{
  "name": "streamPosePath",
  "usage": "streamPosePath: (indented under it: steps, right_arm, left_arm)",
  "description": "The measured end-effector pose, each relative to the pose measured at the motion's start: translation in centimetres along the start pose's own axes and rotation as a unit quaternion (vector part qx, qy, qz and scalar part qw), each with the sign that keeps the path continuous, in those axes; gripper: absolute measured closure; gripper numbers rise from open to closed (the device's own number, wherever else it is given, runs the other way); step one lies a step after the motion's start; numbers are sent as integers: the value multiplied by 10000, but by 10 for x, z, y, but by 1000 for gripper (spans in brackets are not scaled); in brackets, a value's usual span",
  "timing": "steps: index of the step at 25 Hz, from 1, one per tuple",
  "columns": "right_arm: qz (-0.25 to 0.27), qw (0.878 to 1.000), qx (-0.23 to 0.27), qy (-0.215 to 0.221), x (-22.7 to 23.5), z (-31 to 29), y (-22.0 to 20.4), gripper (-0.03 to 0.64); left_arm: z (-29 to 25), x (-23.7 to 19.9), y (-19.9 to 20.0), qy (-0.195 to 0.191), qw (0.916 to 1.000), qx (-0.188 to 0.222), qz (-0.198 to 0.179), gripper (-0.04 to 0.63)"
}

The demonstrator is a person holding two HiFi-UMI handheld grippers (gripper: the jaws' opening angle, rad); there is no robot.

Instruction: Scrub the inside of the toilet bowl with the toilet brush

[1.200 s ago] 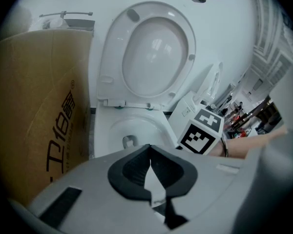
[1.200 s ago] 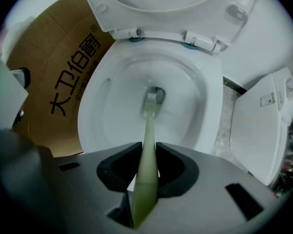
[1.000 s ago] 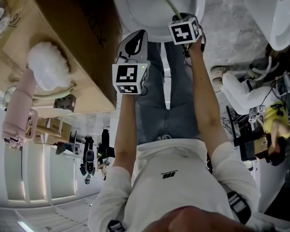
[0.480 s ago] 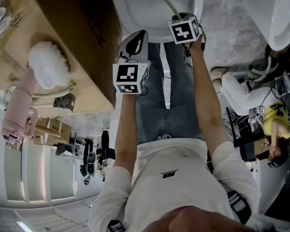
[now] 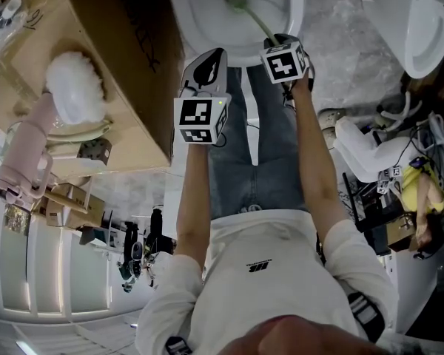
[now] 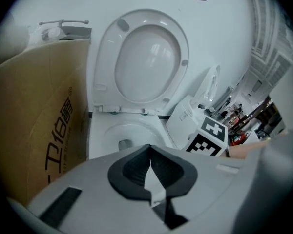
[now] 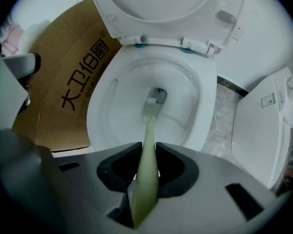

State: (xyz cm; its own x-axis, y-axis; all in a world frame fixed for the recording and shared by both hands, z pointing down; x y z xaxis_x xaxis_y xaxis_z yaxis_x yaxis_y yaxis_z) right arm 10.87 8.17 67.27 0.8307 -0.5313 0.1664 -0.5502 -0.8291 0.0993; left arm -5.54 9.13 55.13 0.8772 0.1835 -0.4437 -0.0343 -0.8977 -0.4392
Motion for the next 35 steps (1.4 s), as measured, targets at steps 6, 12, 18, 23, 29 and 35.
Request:
streamPosePath:
  steps: [6, 12, 18, 23, 29, 35]
  right_arm:
    - [61, 9998, 192, 76, -8, 18, -17, 537]
    - [209, 9993, 305, 3, -13, 44, -35, 537]
    - [356, 9979, 537, -73, -21, 87, -49, 537]
    - [472, 9950, 871, -77, -28, 137, -52, 537]
    - [536, 9884, 1421, -84, -42, 201, -43, 537]
    - [645, 9793, 1914, -94, -57, 265, -43, 537]
  left_arm:
    - [13, 11, -4, 28, 9999, 159, -41, 584]
    - [32, 23, -6, 47, 9996, 260, -97, 584]
    - [57, 34, 9, 49, 9989, 359, -309, 584]
    - [82, 54, 29, 19, 9980, 496, -400, 584]
    - [113, 70, 50, -33, 9967, 586, -558, 584]
    - [156, 88, 74, -56, 9946, 732, -739, 584]
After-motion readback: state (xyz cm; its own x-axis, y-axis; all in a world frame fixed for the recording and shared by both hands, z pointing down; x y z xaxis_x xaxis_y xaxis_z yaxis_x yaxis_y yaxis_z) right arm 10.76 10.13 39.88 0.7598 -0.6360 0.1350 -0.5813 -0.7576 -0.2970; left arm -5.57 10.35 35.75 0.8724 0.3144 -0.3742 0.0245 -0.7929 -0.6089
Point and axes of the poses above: the fingertips, and each gripper's own axes: z backward along the fingers, x to its right, y out of its top, the point moved 5 cm from there along z, backward along the fingers, and after that the axes turned 6 degrees about -x, right-handed, at the moved point
